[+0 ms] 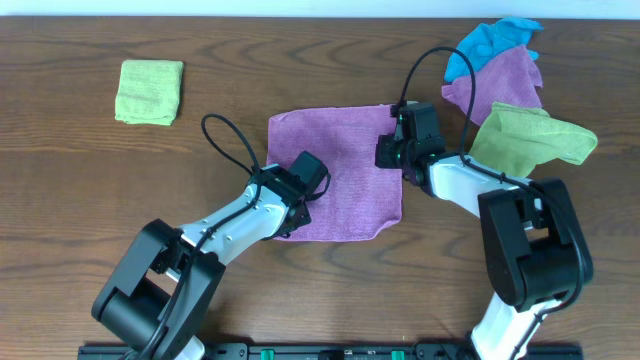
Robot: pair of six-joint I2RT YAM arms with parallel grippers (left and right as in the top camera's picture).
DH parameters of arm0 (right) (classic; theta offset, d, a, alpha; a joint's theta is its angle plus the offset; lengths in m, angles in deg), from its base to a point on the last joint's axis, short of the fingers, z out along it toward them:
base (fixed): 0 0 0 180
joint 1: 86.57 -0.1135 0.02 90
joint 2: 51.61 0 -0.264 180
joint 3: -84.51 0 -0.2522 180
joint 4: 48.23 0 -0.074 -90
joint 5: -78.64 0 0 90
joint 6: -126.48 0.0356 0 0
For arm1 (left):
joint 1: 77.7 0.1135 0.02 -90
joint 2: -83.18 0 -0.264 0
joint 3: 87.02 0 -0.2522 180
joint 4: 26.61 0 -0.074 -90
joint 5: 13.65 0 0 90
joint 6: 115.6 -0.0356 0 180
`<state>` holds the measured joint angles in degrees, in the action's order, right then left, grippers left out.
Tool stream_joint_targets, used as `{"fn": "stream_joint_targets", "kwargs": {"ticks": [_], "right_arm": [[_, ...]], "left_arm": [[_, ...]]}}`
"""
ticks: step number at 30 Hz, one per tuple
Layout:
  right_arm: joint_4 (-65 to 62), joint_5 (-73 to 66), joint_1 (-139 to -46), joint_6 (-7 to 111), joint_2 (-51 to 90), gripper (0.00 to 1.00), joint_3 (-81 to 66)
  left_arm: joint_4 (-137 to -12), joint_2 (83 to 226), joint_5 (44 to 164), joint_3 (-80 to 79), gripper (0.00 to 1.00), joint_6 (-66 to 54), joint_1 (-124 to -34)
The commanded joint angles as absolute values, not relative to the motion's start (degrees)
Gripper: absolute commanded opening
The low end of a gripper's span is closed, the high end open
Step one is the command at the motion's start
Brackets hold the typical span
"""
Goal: Fold the cloth
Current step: 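Move both grippers to the near corners of the purple cloth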
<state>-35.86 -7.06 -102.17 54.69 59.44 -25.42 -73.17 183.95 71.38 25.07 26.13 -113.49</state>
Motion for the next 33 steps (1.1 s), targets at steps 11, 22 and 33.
{"fn": "stream_joint_targets", "kwargs": {"ticks": [11,22,33], "right_arm": [[-20.9,-6.8,-101.8,54.6,36.5,0.01,-26.6],[11.0,9.7,-101.8,56.4,13.7,0.36,-26.6],[21.0,13.6,-100.6,57.4,14.2,0.49,-30.0]], "left_arm": [[-74.5,183.4,73.3,27.7,0.06,27.1,-112.9],[-82.1,163.4,72.5,27.7,0.30,26.7,-112.9],[-86.5,156.6,77.7,30.0,0.59,18.3,-107.8]]}}
